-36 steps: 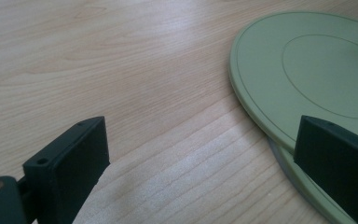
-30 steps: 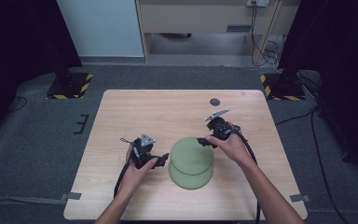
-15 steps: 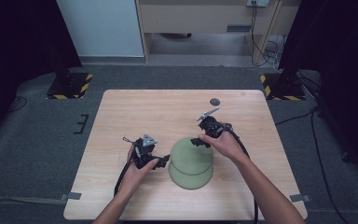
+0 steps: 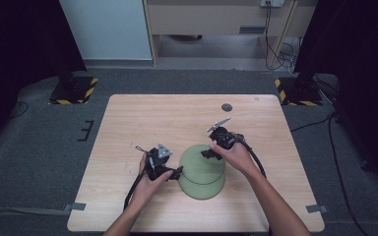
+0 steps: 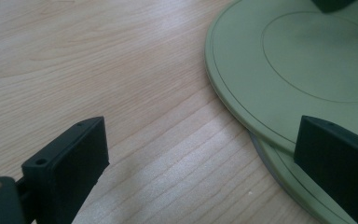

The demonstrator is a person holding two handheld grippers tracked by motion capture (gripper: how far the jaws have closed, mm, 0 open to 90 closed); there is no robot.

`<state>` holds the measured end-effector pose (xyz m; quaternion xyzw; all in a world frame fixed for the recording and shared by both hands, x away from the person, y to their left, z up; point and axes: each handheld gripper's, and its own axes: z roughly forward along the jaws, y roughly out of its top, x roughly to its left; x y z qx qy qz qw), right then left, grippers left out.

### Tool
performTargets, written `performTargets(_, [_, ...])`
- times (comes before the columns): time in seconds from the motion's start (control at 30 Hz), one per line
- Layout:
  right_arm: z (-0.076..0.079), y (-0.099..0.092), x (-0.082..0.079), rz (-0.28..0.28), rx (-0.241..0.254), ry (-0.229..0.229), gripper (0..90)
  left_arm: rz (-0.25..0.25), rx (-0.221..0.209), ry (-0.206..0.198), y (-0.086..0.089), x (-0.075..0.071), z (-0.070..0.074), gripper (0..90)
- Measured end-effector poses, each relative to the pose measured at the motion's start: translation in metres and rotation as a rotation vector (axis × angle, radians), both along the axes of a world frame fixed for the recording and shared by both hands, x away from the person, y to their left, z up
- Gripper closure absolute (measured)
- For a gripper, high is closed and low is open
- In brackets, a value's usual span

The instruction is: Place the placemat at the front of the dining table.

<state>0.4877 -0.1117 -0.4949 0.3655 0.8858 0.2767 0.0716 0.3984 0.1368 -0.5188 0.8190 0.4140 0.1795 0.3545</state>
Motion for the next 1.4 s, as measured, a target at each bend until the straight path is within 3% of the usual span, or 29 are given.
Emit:
performTargets(0.13, [0.003, 0.004, -0.005, 0.011, 0.000, -0.004, 9.6, 0.017, -0.039, 0.003, 0.004, -0.004, 0.005, 2.7])
performTargets(0.43, [0.004, 0.014, -0.009, 0.029, 0.004, 0.005, 12.0, -0.012, -0.019, -0.008, -0.004, -0.011, 0.007, 2.7])
performTargets(0.83, [-0.010, 0.000, 0.002, -0.006, 0.039, 0.051, 12.1, -0.036, 0.003, 0.014, -0.013, -0.013, 0.002, 2.5])
performTargets(1.17, [-0.019, -0.009, 0.002, -0.012, 0.071, 0.096, 12.7, -0.050, -0.015, 0.030, -0.015, -0.016, 0.000, 2.7])
performTargets(1.2, [-0.019, -0.010, 0.002, -0.012, 0.077, 0.101, 14.2, -0.063, -0.037, 0.046, -0.015, -0.017, 0.001, 2.6])
performTargets(1.4, [-0.020, -0.010, 0.003, -0.002, 0.096, 0.104, 14.6, -0.075, -0.026, 0.042, -0.020, -0.019, -0.001, 2.7])
